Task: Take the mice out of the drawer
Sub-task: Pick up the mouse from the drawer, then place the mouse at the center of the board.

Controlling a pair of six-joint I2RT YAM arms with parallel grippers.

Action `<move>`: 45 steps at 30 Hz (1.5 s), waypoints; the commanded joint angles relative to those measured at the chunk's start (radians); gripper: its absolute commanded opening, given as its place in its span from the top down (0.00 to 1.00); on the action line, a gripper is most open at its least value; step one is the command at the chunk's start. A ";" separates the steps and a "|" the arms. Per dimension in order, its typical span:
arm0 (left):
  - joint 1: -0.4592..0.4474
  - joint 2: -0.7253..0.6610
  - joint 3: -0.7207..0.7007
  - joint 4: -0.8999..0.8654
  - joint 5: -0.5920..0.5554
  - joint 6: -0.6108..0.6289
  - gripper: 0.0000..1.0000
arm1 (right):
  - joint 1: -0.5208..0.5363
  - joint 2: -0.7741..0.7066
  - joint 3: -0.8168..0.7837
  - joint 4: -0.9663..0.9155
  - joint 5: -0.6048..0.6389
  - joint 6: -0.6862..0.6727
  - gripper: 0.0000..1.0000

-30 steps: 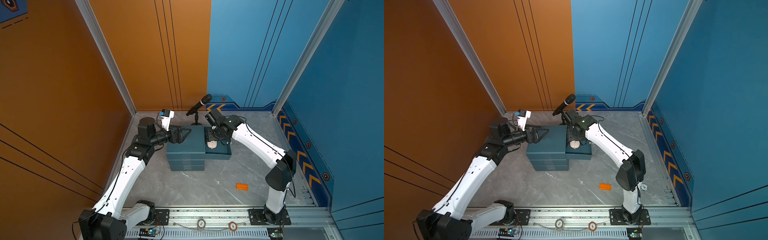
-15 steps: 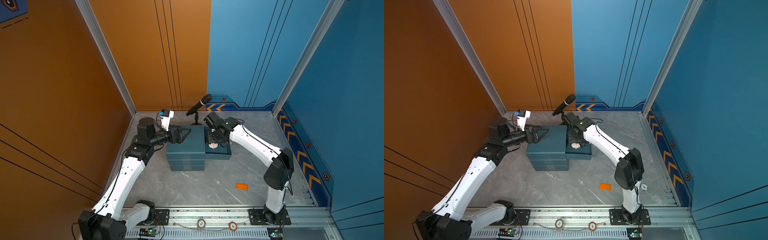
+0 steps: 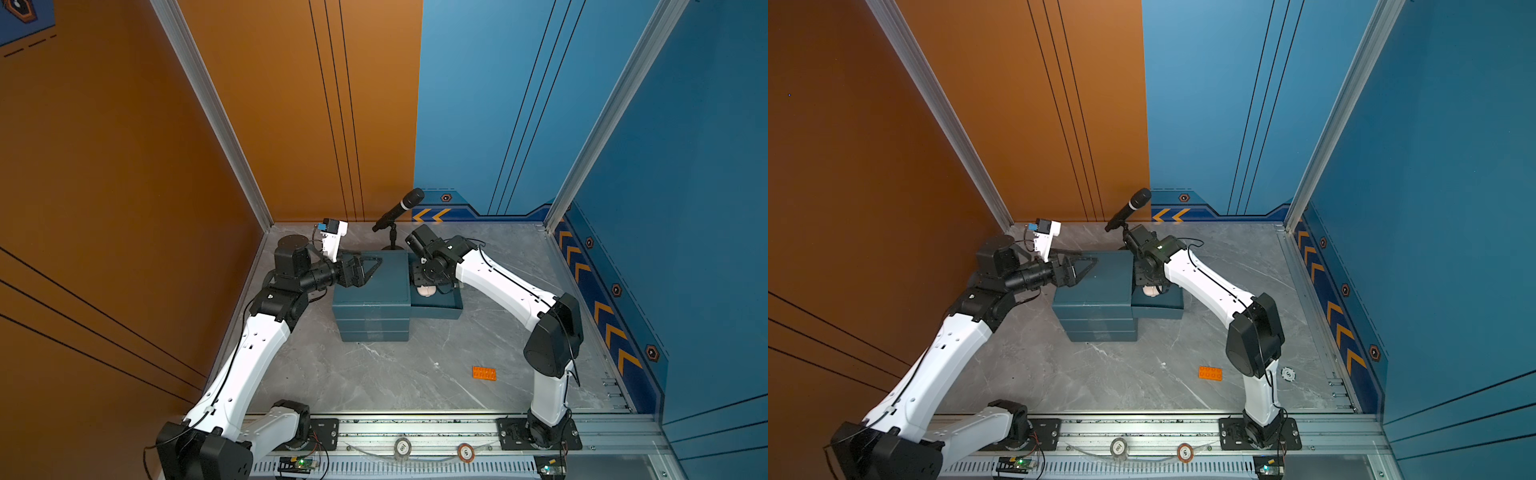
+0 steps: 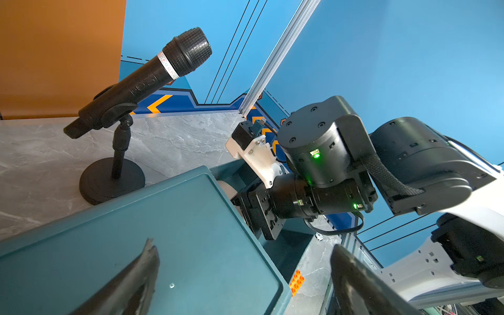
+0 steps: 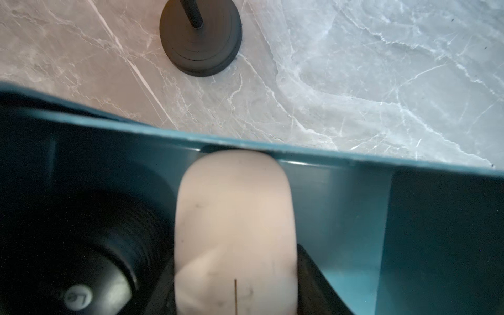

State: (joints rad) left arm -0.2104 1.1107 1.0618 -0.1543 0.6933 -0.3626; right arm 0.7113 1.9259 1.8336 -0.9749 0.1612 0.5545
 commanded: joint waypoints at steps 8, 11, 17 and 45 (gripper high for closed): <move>0.001 -0.018 0.024 -0.007 -0.017 0.014 0.02 | -0.045 -0.188 0.037 0.003 0.074 -0.078 0.55; 0.001 -0.016 0.024 -0.007 -0.015 0.014 0.02 | -0.070 -0.266 0.022 -0.001 0.127 -0.106 0.55; 0.000 -0.009 0.024 -0.007 -0.015 0.013 0.02 | -0.190 -0.412 -0.124 -0.001 0.170 -0.134 0.56; -0.007 0.009 0.022 -0.001 -0.016 0.004 0.02 | -0.490 -0.457 -0.961 0.377 -0.112 -0.252 0.54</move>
State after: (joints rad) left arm -0.2108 1.1149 1.0618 -0.1539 0.6872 -0.3630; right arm 0.2203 1.4689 0.8967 -0.6121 0.0849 0.3279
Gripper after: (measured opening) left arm 0.976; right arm 0.502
